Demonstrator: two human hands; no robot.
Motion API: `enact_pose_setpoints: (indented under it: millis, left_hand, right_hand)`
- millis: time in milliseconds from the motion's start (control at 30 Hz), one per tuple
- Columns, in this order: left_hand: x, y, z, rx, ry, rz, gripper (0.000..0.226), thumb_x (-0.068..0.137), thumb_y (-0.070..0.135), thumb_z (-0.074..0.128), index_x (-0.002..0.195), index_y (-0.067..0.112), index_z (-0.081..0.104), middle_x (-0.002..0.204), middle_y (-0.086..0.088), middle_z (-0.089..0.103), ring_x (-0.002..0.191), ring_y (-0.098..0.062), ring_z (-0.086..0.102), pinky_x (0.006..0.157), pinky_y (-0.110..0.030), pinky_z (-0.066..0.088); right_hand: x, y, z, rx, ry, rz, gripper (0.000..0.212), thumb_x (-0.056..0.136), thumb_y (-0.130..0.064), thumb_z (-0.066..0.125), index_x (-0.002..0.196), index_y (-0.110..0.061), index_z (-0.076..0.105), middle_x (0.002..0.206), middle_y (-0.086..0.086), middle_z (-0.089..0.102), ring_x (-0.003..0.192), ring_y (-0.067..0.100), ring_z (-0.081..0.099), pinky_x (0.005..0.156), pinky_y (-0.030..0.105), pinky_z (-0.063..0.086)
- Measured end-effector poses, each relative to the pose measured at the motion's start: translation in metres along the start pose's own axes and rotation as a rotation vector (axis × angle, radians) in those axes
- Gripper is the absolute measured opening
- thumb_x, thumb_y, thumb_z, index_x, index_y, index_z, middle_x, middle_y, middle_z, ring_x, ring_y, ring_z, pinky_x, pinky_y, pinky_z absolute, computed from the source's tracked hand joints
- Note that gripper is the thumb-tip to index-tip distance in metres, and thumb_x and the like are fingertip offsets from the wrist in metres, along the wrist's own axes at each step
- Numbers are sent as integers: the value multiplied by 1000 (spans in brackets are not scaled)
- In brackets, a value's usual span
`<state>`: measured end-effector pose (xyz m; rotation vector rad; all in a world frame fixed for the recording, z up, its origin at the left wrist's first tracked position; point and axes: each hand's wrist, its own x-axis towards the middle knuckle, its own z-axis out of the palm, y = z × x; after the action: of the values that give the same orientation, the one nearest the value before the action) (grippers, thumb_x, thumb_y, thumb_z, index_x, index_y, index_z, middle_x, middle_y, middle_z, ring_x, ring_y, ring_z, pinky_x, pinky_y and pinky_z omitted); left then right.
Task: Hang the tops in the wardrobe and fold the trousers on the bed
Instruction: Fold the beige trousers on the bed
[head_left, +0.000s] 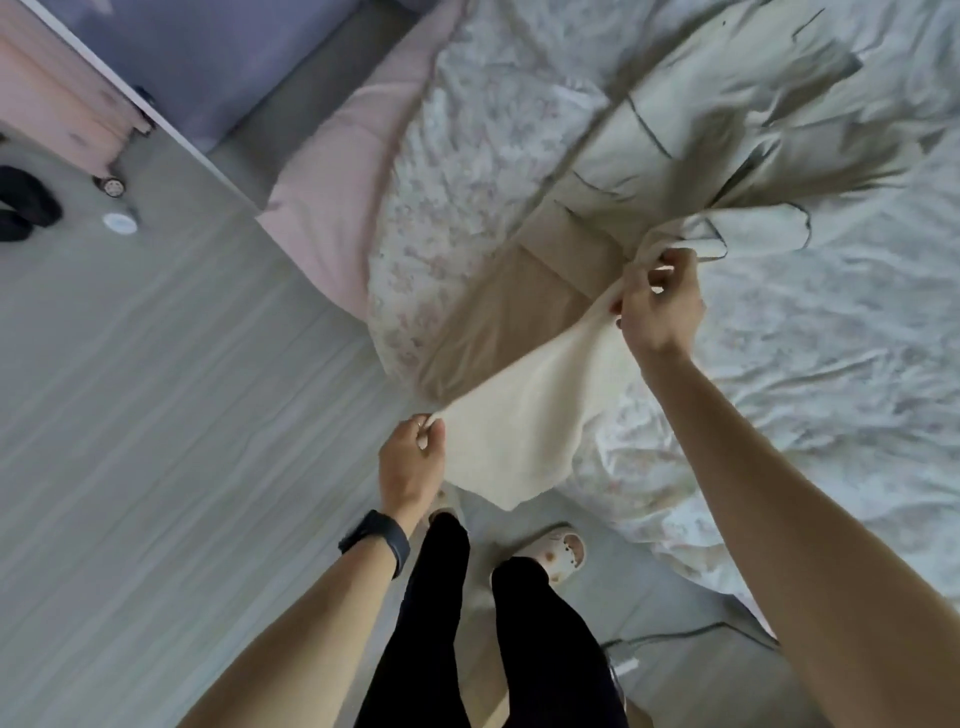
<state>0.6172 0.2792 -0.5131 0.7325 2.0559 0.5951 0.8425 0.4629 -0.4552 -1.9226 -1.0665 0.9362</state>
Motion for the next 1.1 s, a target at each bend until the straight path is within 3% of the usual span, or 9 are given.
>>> enact_pose_setpoints:
  millis: [100,200,333,433,533,800,933,1033,1100]
  left_hand:
    - [47,-15,-20,168,-6,-38,25,100,30,56,108,10,68,101,-8,72,91,-25,65,73,-28,43]
    - [99,-28,-35,316,-77,-79,22,97,32,57,110,19,69,105,-6,73,100,-31,66,84,-39,53]
    - [150,-33,-38,477,-231,-84,29,99,30,53,124,24,65,121,-4,69,112,-29,63,93,-41,53]
    - [180,-38,-37,514,-309,-22,38,99,28,54,136,27,56,134,-2,62,119,-26,61,96,-41,52]
    - [190,-28,-31,530,-373,51,36,98,26,55,135,25,56,139,1,58,124,-22,58,101,-38,49]
    - [167,62,-27,544,-429,347,44,98,23,54,142,22,50,141,-1,57,128,-20,55,107,-39,44]
    - [139,124,-31,555,-427,474,45,98,23,54,142,25,49,139,1,57,127,-21,54,105,-36,44]
    - [122,180,-27,567,-425,620,45,96,22,55,141,26,51,138,1,59,125,-22,55,103,-37,46]
    - [113,216,-20,617,-452,727,44,96,22,54,140,26,51,138,1,58,124,-22,55,101,-37,46]
  right_hand:
    - [11,-16,51,-95,-80,-21,12,86,-37,51,95,-29,51,73,-13,66,79,27,71,77,48,57]
    - [27,-19,99,-196,-126,66,12,87,-33,48,97,-29,51,71,-9,68,79,28,71,76,48,59]
    - [45,-15,137,-508,-350,64,31,89,-35,48,116,-24,57,109,8,70,104,36,64,95,44,52]
    - [43,1,149,-658,-531,71,44,97,-30,55,138,-17,50,134,5,61,126,33,54,102,36,40]
    - [32,17,147,-636,-532,41,62,94,-28,62,152,-23,40,140,0,59,131,28,51,104,33,37]
    - [-11,14,120,-469,-461,190,55,95,-30,64,147,-31,49,137,-1,61,128,14,55,99,23,42]
    - [-31,-4,87,-362,-384,193,48,96,-29,64,143,-31,52,137,-14,61,122,8,59,95,32,53]
    - [-31,-24,50,-263,-269,191,45,96,-28,65,140,-30,55,134,-18,62,117,5,61,85,15,50]
    - [-23,-35,25,-204,-177,177,43,96,-26,66,137,-29,58,130,-18,64,115,5,63,87,17,49]
